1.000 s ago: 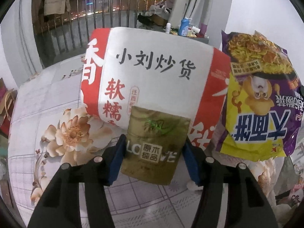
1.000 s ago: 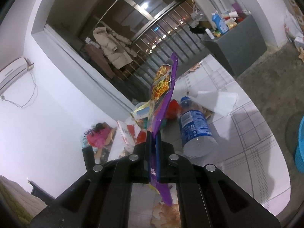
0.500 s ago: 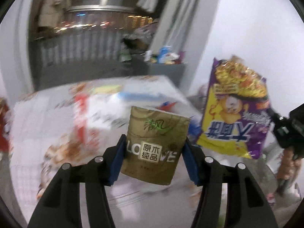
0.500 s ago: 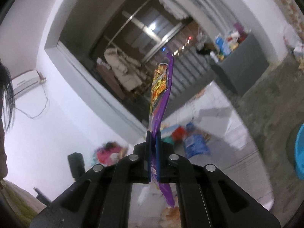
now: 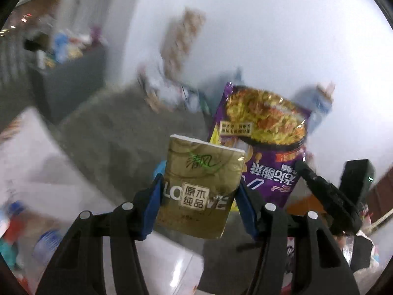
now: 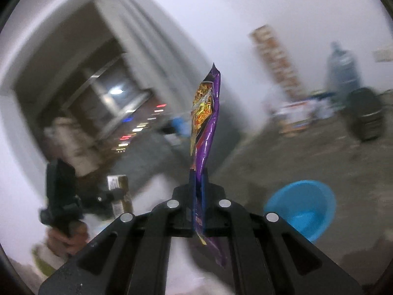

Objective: Collect trash
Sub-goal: 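Carry both items to the blue wastebasket and release them from both grippers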

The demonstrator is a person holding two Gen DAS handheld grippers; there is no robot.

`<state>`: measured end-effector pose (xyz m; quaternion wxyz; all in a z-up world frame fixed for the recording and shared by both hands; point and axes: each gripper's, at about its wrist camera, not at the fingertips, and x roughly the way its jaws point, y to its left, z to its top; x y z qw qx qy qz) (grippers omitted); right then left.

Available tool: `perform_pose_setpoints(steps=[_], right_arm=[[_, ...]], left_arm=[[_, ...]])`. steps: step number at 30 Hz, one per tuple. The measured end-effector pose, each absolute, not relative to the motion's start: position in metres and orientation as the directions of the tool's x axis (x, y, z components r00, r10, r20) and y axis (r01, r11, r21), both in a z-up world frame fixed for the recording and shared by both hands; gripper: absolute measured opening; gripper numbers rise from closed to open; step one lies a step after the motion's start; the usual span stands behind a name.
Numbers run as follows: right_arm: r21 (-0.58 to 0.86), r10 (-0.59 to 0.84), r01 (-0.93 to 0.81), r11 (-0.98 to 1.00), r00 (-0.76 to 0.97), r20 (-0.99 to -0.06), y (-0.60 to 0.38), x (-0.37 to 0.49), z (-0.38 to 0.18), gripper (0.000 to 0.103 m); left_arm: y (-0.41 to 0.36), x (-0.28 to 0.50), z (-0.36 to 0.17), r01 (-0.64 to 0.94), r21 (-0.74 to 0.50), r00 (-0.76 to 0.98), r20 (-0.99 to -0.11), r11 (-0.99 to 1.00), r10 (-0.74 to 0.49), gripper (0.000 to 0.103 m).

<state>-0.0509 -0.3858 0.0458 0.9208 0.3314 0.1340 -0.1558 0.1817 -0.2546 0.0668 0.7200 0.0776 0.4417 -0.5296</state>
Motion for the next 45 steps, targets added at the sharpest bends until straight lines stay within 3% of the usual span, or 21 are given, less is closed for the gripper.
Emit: perform_pose_setpoints(steps=[6,11,15,17,18,20,23,33,35,40,45], right_arm=[[0.511,-0.301,0.565,0.649,0.806,-0.509,-0.429,-0.027,-0.008,0.002],[0.498,-0.311,0.624,0.601,0.757,-0.574,-0.467,0.005,-0.054,0.002],[0.472,-0.319,0.662,0.583,0.720,-0.616,-0.486,0.027,-0.101,0.009],[0.471,-0.272,0.682,0.559,0.688,-0.673,-0.496,0.037,-0.137,0.055],[0.475,-0.253,0.691,0.546,0.676,-0.692,-0.498,0.036,-0.149,0.059],[0.496,-0.213,0.721,0.484,0.646,-0.733,-0.505,0.030,-0.175,0.059],[0.545,-0.205,0.728,0.416,0.659,-0.723,-0.507,0.008,-0.182,0.059],[0.524,-0.253,0.736,0.428,0.654,-0.713,-0.482,-0.007,-0.153,0.059],[0.520,-0.236,0.715,0.467,0.667,-0.706,-0.485,0.007,-0.156,0.054],[0.354,-0.171,0.695,0.626,0.566,-0.807,-0.487,0.072,-0.184,0.043],[0.063,-0.085,0.728,0.683,0.165,-0.983,-0.512,0.150,-0.295,0.030]], left_arm=[[-0.385,0.199,0.000,0.827,-0.402,-0.118,-0.807,0.393,-0.578,0.056],[-0.459,0.209,-0.054,0.819,-0.393,-0.146,-0.847,0.417,-0.511,0.057],[-0.491,0.212,-0.097,0.818,-0.331,-0.087,-0.880,0.470,-0.468,0.081],[-0.489,0.214,-0.113,0.810,-0.289,-0.036,-0.893,0.510,-0.449,0.086],[-0.491,0.214,-0.117,0.806,-0.284,-0.030,-0.896,0.520,-0.443,0.086],[-0.488,0.218,-0.127,0.796,-0.278,-0.029,-0.904,0.537,-0.426,0.087],[-0.484,0.221,-0.127,0.792,-0.297,-0.042,-0.898,0.533,-0.438,0.088],[-0.442,0.207,-0.061,0.816,-0.338,-0.021,-0.828,0.469,-0.560,0.092],[-0.428,0.203,-0.047,0.812,-0.367,-0.050,-0.818,0.453,-0.573,0.092],[-0.388,0.194,0.001,0.840,-0.330,-0.007,-0.799,0.430,-0.601,0.093],[-0.329,0.190,0.047,0.860,-0.270,0.068,-0.781,0.433,-0.621,0.097]])
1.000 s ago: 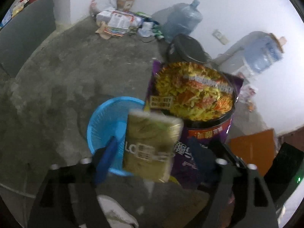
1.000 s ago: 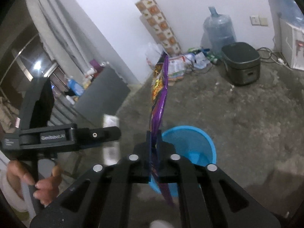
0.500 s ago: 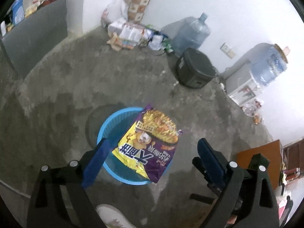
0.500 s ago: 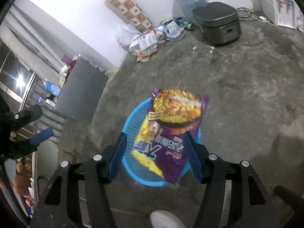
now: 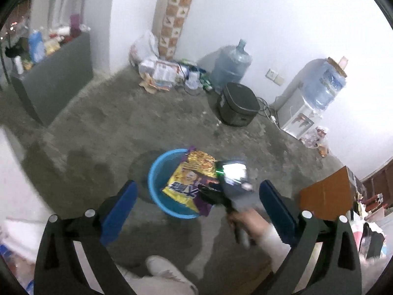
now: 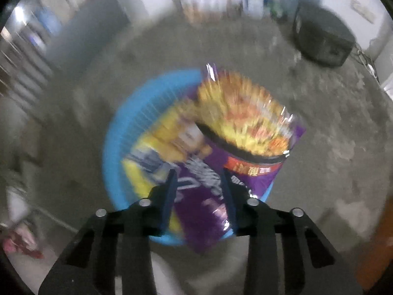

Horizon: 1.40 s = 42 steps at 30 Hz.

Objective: Collect trash
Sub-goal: 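Carry both items to the blue wastebasket and release them from both grippers, then move both grippers back toward the table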

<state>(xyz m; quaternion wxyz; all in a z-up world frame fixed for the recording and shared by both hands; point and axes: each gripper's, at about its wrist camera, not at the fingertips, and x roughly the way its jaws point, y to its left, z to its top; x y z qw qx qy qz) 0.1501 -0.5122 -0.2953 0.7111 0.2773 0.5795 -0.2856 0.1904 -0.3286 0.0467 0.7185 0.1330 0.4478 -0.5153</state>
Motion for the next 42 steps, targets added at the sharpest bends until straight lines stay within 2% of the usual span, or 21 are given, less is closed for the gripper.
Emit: perform_pose_setpoints(steps=[4,9,14,17,22,27,31,35,39,42], right_arm=[[-0.074,-0.037,0.687,0.723,-0.069,-0.997,-0.523,0.185,-0.360,0.029],[-0.242,-0.058,0.585,0.774,-0.316,-0.947,-0.531,0.205,-0.417,0.030],[-0.275,-0.050,0.531,0.802,-0.399,-0.916,-0.541,0.214,-0.446,0.048],[-0.216,0.000,0.560,0.800,-0.360,-0.933,-0.541,0.216,-0.445,0.059],[-0.078,0.018,0.608,0.790,-0.149,-0.989,-0.541,0.201,-0.391,0.065],[0.038,-0.048,0.634,0.772,0.117,-0.992,-0.531,0.139,-0.283,0.066],[0.115,-0.144,0.636,0.763,0.340,-0.929,-0.500,0.093,-0.192,0.077],[0.117,-0.268,0.625,0.772,0.487,-0.831,-0.461,0.085,-0.107,0.091],[0.175,-0.302,0.608,0.775,0.598,-0.743,-0.417,0.074,-0.066,0.095],[0.188,-0.310,0.586,0.788,0.642,-0.701,-0.390,0.069,-0.047,0.095]], left_arm=[[-0.261,0.192,0.077,0.823,-0.263,0.150,-0.754,0.503,-0.639,0.097],[-0.188,0.186,0.091,0.751,-0.285,0.266,-0.695,0.596,-0.668,0.097],[-0.134,0.182,0.091,0.674,-0.302,0.345,-0.678,0.674,-0.648,0.097],[-0.114,0.177,0.093,0.669,-0.312,0.368,-0.649,0.674,-0.666,0.097],[-0.103,0.168,0.095,0.677,-0.316,0.383,-0.621,0.665,-0.684,0.097],[-0.094,0.157,0.098,0.685,-0.325,0.401,-0.580,0.653,-0.709,0.097],[-0.085,0.152,0.100,0.684,-0.317,0.426,-0.557,0.657,-0.713,0.097],[-0.072,0.150,0.098,0.667,-0.365,0.412,-0.547,0.650,-0.729,0.097],[-0.053,0.150,0.096,0.616,-0.414,0.415,-0.553,0.670,-0.723,0.097],[-0.040,0.149,0.098,0.593,-0.406,0.442,-0.558,0.695,-0.702,0.097]])
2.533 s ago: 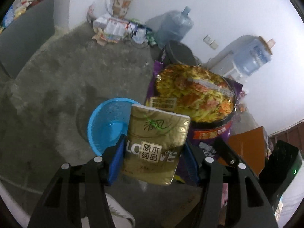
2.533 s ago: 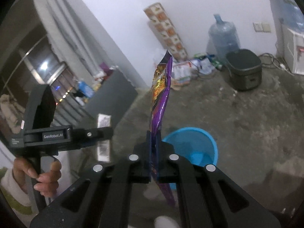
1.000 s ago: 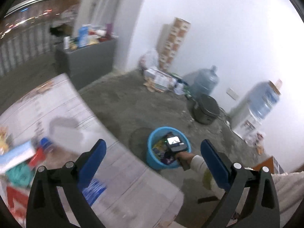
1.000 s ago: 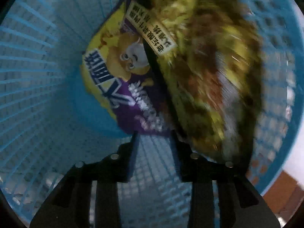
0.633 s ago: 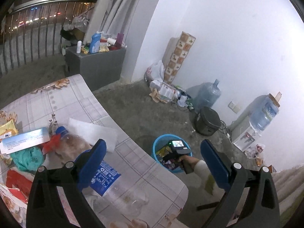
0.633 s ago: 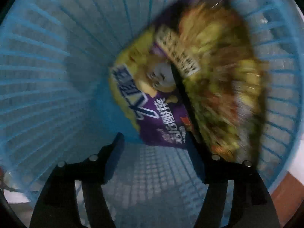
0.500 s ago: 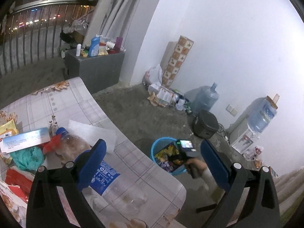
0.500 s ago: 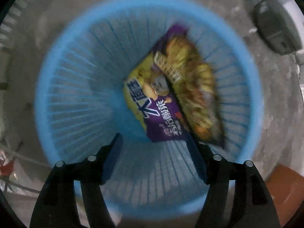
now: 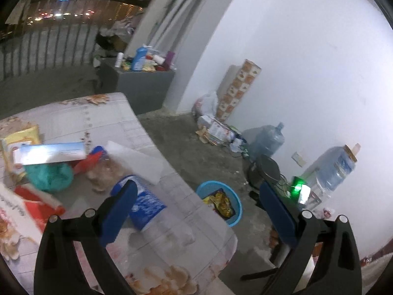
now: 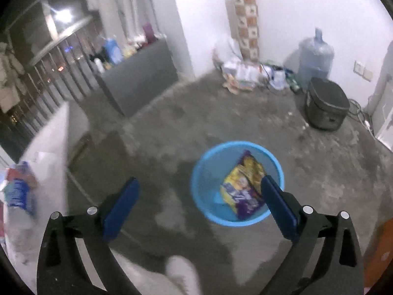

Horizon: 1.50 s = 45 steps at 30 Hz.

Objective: Collect trash
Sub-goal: 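Move both grippers back toward the table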

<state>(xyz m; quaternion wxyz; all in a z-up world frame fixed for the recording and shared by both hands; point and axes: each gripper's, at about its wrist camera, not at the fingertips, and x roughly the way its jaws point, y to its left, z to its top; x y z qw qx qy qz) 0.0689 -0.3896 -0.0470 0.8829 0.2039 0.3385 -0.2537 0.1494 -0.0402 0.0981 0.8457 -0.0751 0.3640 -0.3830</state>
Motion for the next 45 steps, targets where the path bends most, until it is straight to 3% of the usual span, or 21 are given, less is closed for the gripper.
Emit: perform_pose_setpoints(steps=[5,14,25,34,45], right_arm=[[0.179,-0.325,0.533,0.827,0.714,-0.620,-0.345,0.064,-0.026,0.095],[0.003,-0.382,0.433,0.901,0.798,-0.467,-0.283,0.072,0.009,0.095],[0.058,-0.181,0.220,0.974,0.903,-0.390,-0.243,0.077,0.024,0.095],[0.180,-0.005,0.105,0.978,0.876,-0.482,-0.218,0.102,0.023,0.095],[0.266,0.118,0.046,0.963,0.815,-0.568,-0.206,0.122,0.013,0.091]], left_arm=[[-0.008,0.142,0.106,0.577,-0.371,0.513,-0.529,0.728,-0.676,0.097],[0.055,0.136,0.097,0.486,-0.398,0.587,-0.511,0.778,-0.628,0.097],[0.107,0.114,0.077,0.438,-0.301,0.677,-0.510,0.847,-0.531,0.097],[0.091,0.093,0.062,0.527,-0.188,0.676,-0.499,0.829,-0.543,0.097],[0.073,0.097,0.039,0.559,-0.193,0.634,-0.527,0.807,-0.565,0.097]])
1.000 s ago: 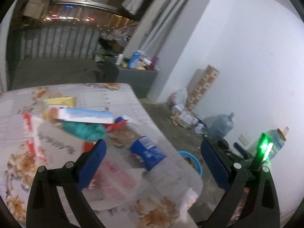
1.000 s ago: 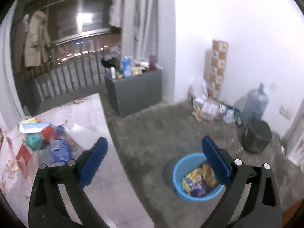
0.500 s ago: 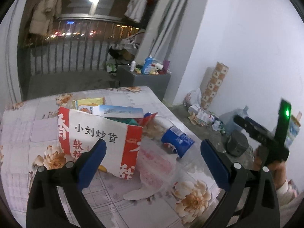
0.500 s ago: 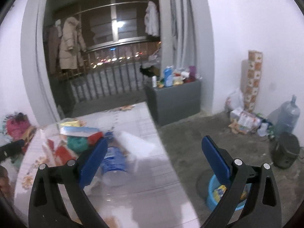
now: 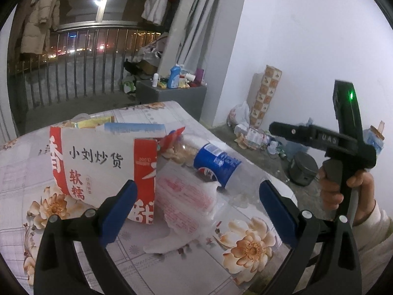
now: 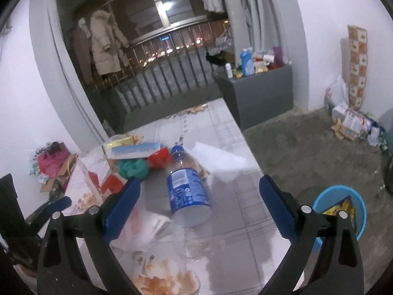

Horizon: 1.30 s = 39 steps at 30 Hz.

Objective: Collect trash
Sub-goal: 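Move both grippers back toward the table, then grasp the red-and-white candy bag with the left gripper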

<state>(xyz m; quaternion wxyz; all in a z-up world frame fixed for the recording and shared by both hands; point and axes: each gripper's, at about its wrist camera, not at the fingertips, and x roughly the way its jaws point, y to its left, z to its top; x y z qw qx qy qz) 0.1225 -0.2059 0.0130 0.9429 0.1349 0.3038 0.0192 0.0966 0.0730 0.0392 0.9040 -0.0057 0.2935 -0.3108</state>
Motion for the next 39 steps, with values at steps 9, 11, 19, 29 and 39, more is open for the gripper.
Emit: perform_pose_setpoints(steps=[9,11,19,29,39], right_arm=[[0.337,0.214,-0.012,0.942,0.792,-0.572,-0.199,0.131,0.015,0.082],[0.345,0.234,-0.028,0.938,0.787,-0.570,-0.195,0.134,0.016,0.078],[0.359,0.309,-0.092,0.929,0.728,-0.612,-0.170,0.145,0.003,0.057],[0.357,0.329,-0.110,0.928,0.695,-0.640,-0.154,0.151,-0.002,0.047],[0.371,0.339,-0.114,0.921,0.701,-0.627,-0.152,0.146,0.000,0.043]], left_arm=[[0.084,0.106,0.034,0.493,-0.165,0.678,-0.543,0.854,-0.496,0.097],[0.089,0.109,0.035,0.473,-0.163,0.690,-0.543,0.866,-0.479,0.097],[0.096,0.118,0.022,0.440,-0.164,0.688,-0.571,0.883,-0.449,0.091],[0.106,0.133,0.038,0.438,-0.151,0.723,-0.527,0.886,-0.447,0.082],[0.100,0.201,0.072,0.549,-0.185,0.666,-0.492,0.815,-0.560,0.078]])
